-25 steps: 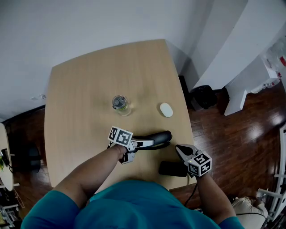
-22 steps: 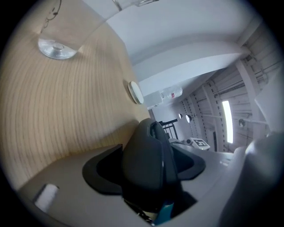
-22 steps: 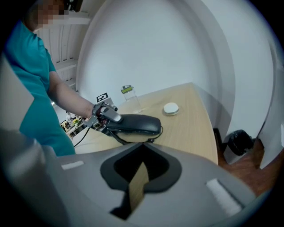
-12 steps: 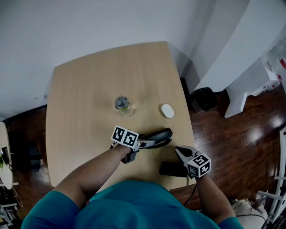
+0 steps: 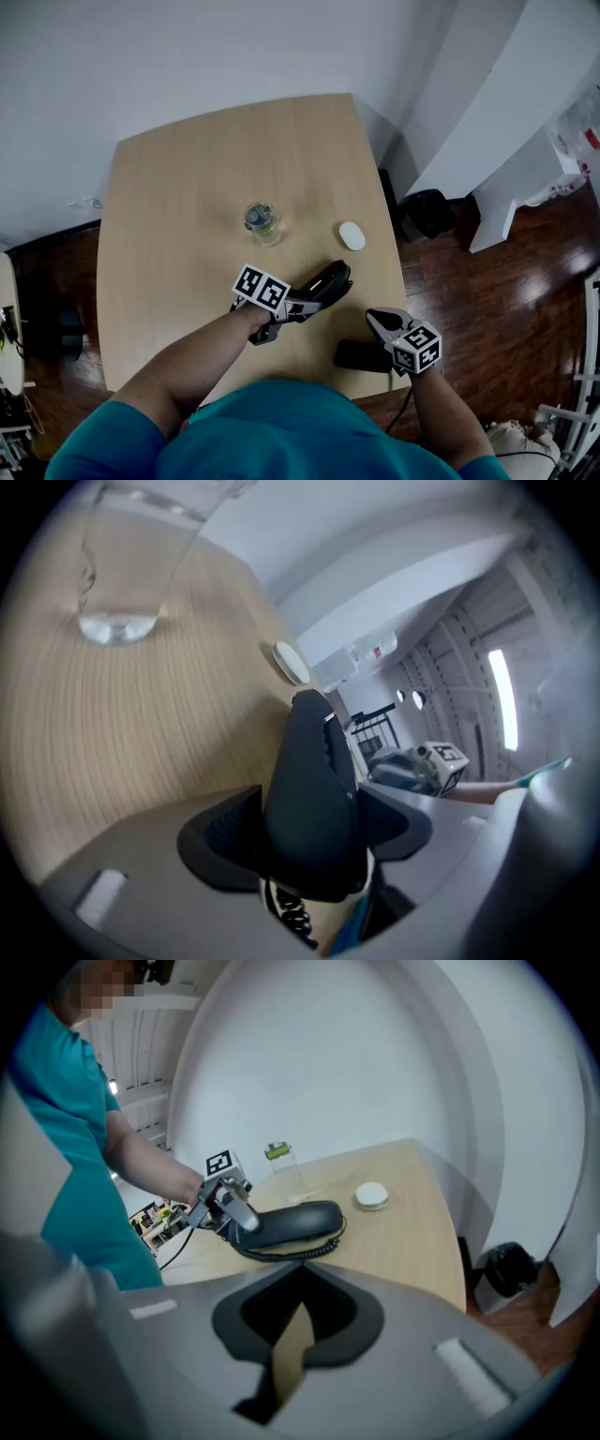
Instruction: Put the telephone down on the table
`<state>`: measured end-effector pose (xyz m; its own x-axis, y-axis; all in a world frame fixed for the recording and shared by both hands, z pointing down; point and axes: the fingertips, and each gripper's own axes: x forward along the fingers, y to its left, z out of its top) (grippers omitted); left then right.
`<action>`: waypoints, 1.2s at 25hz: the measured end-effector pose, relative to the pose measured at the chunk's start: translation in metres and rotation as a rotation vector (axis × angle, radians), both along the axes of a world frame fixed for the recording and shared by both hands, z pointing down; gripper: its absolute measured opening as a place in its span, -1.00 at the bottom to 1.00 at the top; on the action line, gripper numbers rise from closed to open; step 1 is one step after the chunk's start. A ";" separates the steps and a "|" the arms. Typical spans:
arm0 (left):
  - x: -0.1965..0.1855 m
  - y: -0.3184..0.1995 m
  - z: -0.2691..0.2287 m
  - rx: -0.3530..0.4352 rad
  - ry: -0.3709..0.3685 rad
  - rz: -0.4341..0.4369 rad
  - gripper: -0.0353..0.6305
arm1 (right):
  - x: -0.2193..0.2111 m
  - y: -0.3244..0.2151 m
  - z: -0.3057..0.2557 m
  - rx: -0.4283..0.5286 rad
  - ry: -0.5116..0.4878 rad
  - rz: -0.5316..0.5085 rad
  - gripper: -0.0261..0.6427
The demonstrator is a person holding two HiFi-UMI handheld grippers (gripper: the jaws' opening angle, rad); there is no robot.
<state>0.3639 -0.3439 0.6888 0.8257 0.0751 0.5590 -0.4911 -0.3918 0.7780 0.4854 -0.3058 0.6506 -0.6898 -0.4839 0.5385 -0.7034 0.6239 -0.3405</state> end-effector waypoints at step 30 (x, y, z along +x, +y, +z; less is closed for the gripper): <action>-0.027 -0.023 0.005 -0.228 -0.075 -0.283 0.34 | -0.012 0.006 -0.004 0.004 -0.003 -0.026 -0.92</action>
<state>0.3367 -0.3673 0.6934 0.7891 -0.0213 0.6139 -0.6141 -0.0533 0.7874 0.4734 -0.3000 0.6461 -0.7039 -0.4677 0.5346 -0.6857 0.6437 -0.3397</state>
